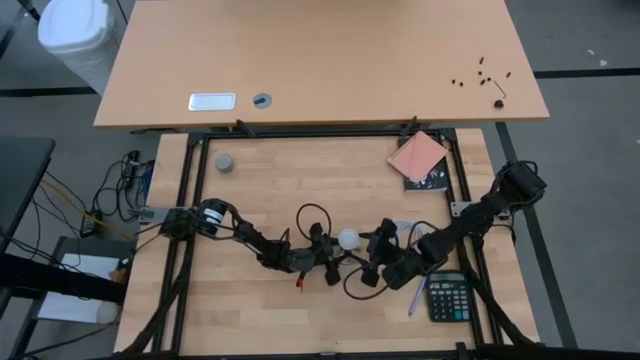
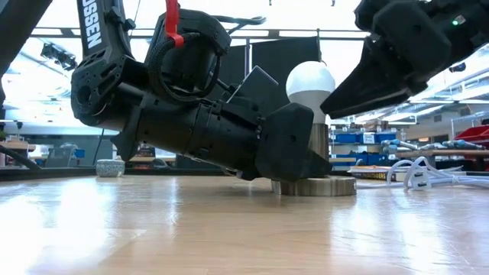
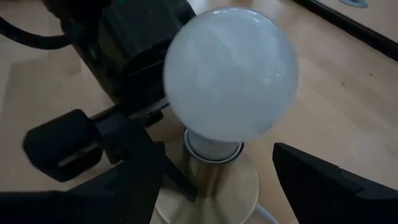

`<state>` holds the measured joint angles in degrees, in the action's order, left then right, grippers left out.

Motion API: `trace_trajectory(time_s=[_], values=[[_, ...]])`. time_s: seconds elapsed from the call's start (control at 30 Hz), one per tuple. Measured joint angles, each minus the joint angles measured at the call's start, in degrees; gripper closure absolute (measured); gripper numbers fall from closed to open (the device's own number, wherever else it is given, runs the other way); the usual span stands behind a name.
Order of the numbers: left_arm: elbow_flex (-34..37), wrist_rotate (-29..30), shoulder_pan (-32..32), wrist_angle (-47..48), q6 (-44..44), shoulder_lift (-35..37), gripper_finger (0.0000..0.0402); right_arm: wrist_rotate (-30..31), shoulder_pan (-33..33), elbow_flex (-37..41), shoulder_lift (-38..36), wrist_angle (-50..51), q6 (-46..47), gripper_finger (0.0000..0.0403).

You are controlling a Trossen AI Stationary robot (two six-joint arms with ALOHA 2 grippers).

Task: Screw lightbulb
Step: Insert the white lightbulb into the golden lamp

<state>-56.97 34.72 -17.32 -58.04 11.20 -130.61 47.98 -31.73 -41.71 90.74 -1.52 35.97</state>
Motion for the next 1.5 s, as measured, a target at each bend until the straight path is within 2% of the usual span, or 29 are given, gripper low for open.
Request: trace_trajectory(time_s=[0.37, 0.7, 1.23, 1.4, 1.5], values=[[0.0, -0.7, 0.0, -0.2, 0.6, 0.0, 0.0189, -1.6, -0.2, 0.0, 0.0, 0.9, 8.5, 0.0098], [0.0, -0.9, 0.0, -0.2, 0.9, 0.0, 0.0189, -1.1, -3.9, 0.0, 0.1, 10.6, 19.6, 0.0103], [0.0, -0.9, -0.1, -0.3, 1.1, -0.1, 0.0189, 2.4, -4.3, 0.1, 0.1, 7.6, 19.3, 0.0106], [0.0, -0.9, -0.1, -0.3, 1.1, -0.1, 0.0189, 9.2, -5.4, 4.7, 0.2, 4.1, 17.0, 0.0109], [0.0, -0.9, -0.1, -0.3, 1.1, -0.1, 0.0189, 10.5, -5.4, 7.3, 0.2, -3.0, 16.8, 0.011]])
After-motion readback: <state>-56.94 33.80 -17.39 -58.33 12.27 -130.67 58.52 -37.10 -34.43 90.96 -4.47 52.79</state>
